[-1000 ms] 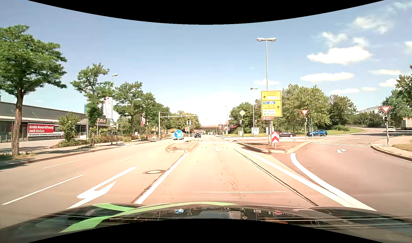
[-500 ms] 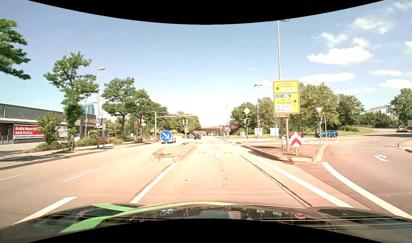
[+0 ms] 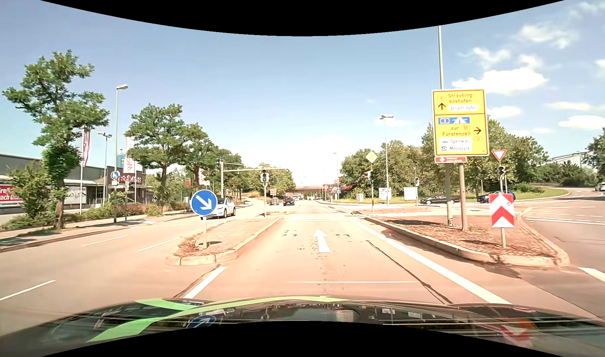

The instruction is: Follow the waypoints while adhering to traffic rules and regulations

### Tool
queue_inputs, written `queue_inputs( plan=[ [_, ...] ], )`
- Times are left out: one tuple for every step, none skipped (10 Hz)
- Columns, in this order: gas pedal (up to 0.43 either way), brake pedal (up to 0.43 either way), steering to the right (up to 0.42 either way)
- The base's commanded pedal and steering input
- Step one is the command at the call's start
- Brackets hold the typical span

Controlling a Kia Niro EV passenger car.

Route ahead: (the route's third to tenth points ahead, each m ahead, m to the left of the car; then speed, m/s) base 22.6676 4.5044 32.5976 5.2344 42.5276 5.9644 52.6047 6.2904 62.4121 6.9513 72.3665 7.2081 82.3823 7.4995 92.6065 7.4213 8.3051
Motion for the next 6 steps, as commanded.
queue_inputs(
  plan=[
    [0.240, 0.000, -0.008],
    [0.240, 0.000, -0.008],
    [0.240, 0.000, -0.008],
    [0.240, 0.000, -0.008],
    [0.240, 0.000, -0.008],
    [0.240, 0.000, -0.008]
  ],
)
